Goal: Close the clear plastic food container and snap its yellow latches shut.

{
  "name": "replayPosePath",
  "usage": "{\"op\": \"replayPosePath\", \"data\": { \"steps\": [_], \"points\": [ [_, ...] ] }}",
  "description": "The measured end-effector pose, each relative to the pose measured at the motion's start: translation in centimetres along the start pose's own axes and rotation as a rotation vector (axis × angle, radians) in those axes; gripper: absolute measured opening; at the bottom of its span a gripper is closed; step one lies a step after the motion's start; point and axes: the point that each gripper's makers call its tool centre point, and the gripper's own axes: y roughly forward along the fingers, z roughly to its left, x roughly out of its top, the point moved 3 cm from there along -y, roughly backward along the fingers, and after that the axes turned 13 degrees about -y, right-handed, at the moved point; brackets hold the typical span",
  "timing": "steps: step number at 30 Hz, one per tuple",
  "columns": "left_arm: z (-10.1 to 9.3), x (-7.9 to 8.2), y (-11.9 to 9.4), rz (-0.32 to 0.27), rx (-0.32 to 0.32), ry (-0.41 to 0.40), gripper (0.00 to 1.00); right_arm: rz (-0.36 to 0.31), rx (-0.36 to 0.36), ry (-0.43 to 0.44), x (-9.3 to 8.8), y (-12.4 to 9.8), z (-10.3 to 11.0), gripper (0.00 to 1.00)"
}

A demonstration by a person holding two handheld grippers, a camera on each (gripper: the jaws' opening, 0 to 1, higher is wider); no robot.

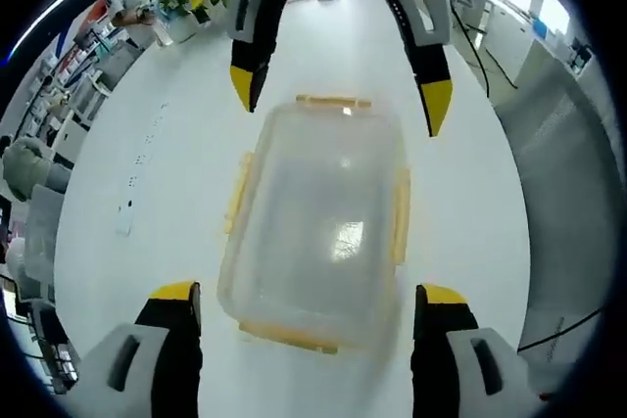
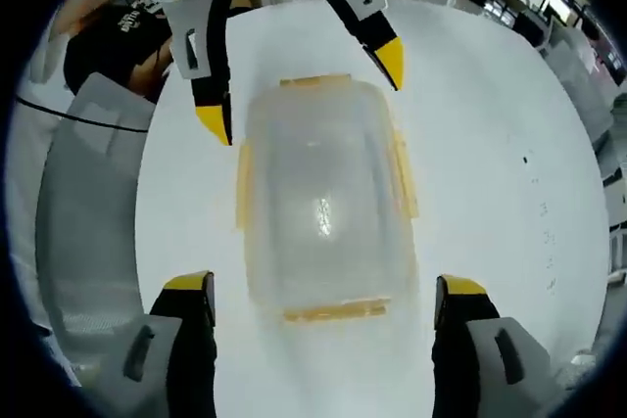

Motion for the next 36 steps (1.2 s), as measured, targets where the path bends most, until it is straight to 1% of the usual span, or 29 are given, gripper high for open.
{"op": "replayPosePath", "data": {
  "steps": [3, 5, 7, 9, 11, 13, 14, 15, 16, 17, 19, 21, 22, 23, 24, 25, 27, 29, 30, 31, 32, 33, 34, 35, 36],
  "points": [
    [-0.5, 0.4, -0.8, -0.049, -0.013, -0.048, 0.91, 0.019, -0.017, 0.011, -0.2, -0.3, 0.4, 0.91],
    [-0.7, 0.3, -1.5, -0.059, -0.012, -0.047, 0.91, 0.028, -0.025, 0.018, -0.5, -0.6, 0.7, 0.92],
    [-0.8, 0.2, -2.0, -0.071, 0.004, -0.049, 0.91, 0.023, -0.039, 0.013, -0.6, -1.0, 1.0, 0.94],
    [-1.0, 0.1, -2.7, -0.087, 0.017, -0.053, 0.91, 0.016, -0.053, 0.028, -0.6, -1.5, 1.2, 0.95],
    [-1.1, 0.1, -3.4, -0.103, 0.037, -0.059, 0.87, 0.002, -0.075, 0.036, -0.6, -2.0, 1.5, 0.95],
    [-1.0, 0.2, -3.9, -0.137, 0.067, -0.067, 0.84, -0.007, -0.09, 0.042, -0.6, -2.4, 1.8, 0.96],
    [-1.0, 0.3, -4.4, -0.159, 0.081, -0.08, 0.85, -0.023, -0.11, 0.046, -0.5, -2.6, 1.8, 0.97],
    [-1.0, 0.5, -4.7, -0.182, 0.089, -0.095, 0.87, -0.065, -0.141, 0.033, -0.1, -2.8, 1.8, 0.98],
    [-1.0, 0.7, -5.0, -0.209, 0.099, -0.102, 0.88, -0.093, -0.16, 0.023, 0.2, -3.0, 1.8, 0.98],
    [-1.0, 0.9, -5.5, -0.246, 0.121, -0.093, 0.89, -0.116, -0.175, 0.016, 0.4, -3.3, 1.9, 0.97],
    [-1.3, 1.0, -6.2, -0.288, 0.136, -0.068, 0.89, -0.127, -0.189, 0.031, 0.2, -3.7, 2.2, 0.96],
    [-2.2, 0.6, -6.6, -0.305, 0.133, -0.078, 0.88, -0.139, -0.202, 0.065, 0.1, -4.1, 2.7, 0.98],
    [-2.8, 0.4, -7.0, -0.33, 0.134, -0.111, 0.86, -0.151, -0.208, 0.088, 0.0, -4.2, 3.1, 1.0],
    [-3.4, 0.3, -7.2, -0.355, 0.12, -0.131, 0.84, -0.155, -0.206, 0.102, 0.0, -4.3, 3.5, 0.99],
    [-4.1, 0.1, -7.5, -0.389, 0.121, -0.163, 0.83, -0.179, -0.212, 0.102, 0.1, -4.4, 4.0, 1.0],
    [-4.4, 0.0, -7.7, -0.409, 0.133, -0.184, 0.83, -0.194, -0.216, 0.107, 0.2, -4.5, 4.4, 0.99],
    [-5.5, -0.7, -8.1, -0.428, 0.14, -0.222, 0.85, -0.218, -0.239, 0.12, 0.2, -4.8, 5.2, 0.99],
    [-6.3, -1.2, -8.5, -0.466, 0.169, -0.266, 0.89, -0.248, -0.279, 0.126, 0.3, -5.2, 5.9, 0.99],
    [-6.7, -1.4, -8.6, -0.471, 0.173, -0.288, 0.9, -0.268, -0.299, 0.137, 0.5, -5.3, 6.1, 0.99],
    [-7.2, -1.8, -8.7, -0.482, 0.188, -0.324, 0.9, -0.288, -0.311, 0.141, 0.5, -5.5, 6.7, 0.99],
    [-7.5, -1.9, -8.9, -0.499, 0.197, -0.343, 0.9, -0.297, -0.315, 0.145, 0.6, -5.6, 7.2, 0.99],
    [-8.2, -2.0, -9.1, -0.529, 0.204, -0.371, 0.89, -0.316, -0.329, 0.155, 0.7, -5.7, 7.7, 0.99],
    [-8.5, -2.3, -9.3, -0.542, 0.218, -0.398, 0.87, -0.333, -0.336, 0.167, 0.8, -5.8, 8.2, 0.99],
    [-8.6, -2.9, -9.8, -0.571, 0.263, -0.451, 0.85, -0.359, -0.336, 0.203, 0.9, -5.8, 8.9, 0.99],
    [-8.7, -3.0, -10.0, -0.586, 0.274, -0.47, 0.83, -0.373, -0.333, 0.225, 1.1, -5.9, 9.4, 0.99]
  ]
}}
